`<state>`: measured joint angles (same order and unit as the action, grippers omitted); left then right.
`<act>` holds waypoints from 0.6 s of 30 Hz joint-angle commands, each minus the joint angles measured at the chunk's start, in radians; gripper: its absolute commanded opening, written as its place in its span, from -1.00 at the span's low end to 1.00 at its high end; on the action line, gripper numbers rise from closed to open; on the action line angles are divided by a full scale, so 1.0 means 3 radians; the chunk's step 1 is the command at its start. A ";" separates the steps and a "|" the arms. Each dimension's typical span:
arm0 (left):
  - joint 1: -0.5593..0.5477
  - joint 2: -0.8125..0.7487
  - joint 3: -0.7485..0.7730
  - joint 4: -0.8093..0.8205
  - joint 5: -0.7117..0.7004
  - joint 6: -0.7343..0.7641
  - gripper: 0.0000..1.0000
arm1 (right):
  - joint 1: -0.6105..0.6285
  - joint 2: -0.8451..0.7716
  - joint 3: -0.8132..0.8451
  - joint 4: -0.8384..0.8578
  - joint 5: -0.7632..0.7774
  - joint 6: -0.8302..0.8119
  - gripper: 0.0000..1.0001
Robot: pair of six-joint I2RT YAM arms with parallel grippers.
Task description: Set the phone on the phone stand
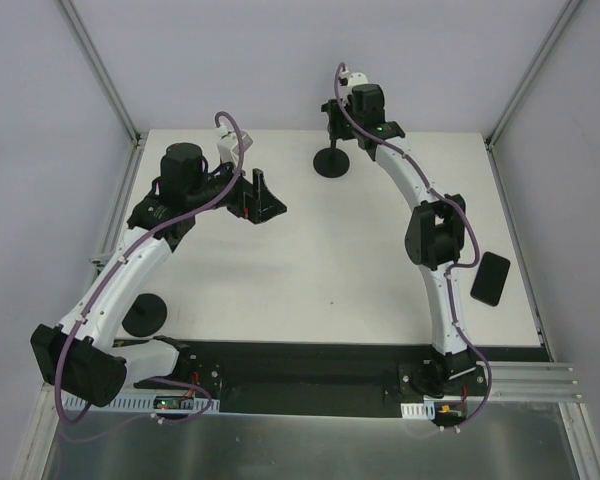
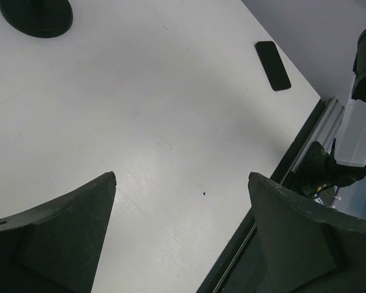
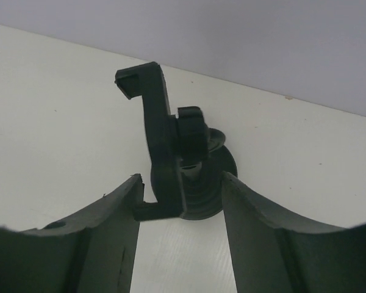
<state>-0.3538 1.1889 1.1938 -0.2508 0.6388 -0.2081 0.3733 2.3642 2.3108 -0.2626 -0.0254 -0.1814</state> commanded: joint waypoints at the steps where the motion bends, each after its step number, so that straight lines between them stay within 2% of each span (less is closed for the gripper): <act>1: -0.0017 0.0092 -0.0022 0.0146 0.0003 0.0014 0.75 | 0.0116 0.0019 0.0105 -0.0096 0.0447 -0.0412 0.10; 5: -0.0017 0.0133 -0.0017 0.0141 0.0029 -0.0002 0.73 | 0.0116 -0.0082 -0.0068 0.0041 0.0575 -0.0454 -0.13; 8: -0.0017 0.0148 -0.0027 0.0146 0.0018 -0.0007 0.73 | 0.0116 -0.0170 -0.0217 0.0211 0.0468 -0.0525 -0.11; 9: -0.0017 0.0148 -0.0027 0.0146 0.0028 -0.0017 0.72 | 0.0111 -0.0170 -0.0217 0.0211 0.0453 -0.0525 -0.07; 10: -0.0017 0.0153 -0.0027 0.0146 0.0029 -0.0012 0.72 | 0.0116 -0.0170 -0.0207 0.0216 0.0453 -0.0520 0.08; 11: -0.0017 0.0153 -0.0032 0.0156 0.0029 -0.0022 0.72 | 0.0116 -0.0165 -0.0171 0.0216 0.0458 -0.0515 0.10; 15: -0.0017 0.0153 -0.0037 0.0156 0.0023 -0.0022 0.72 | 0.0116 -0.0124 -0.0053 0.0206 0.0489 -0.0485 0.09; 18: -0.0012 0.0148 -0.0042 0.0161 0.0013 -0.0022 0.72 | 0.0121 -0.0119 0.0003 0.0206 0.0453 -0.0474 0.01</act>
<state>-0.3538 1.2415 1.1843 -0.2432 0.6380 -0.2173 0.4091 2.3783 2.2517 -0.2386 0.1001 -0.3176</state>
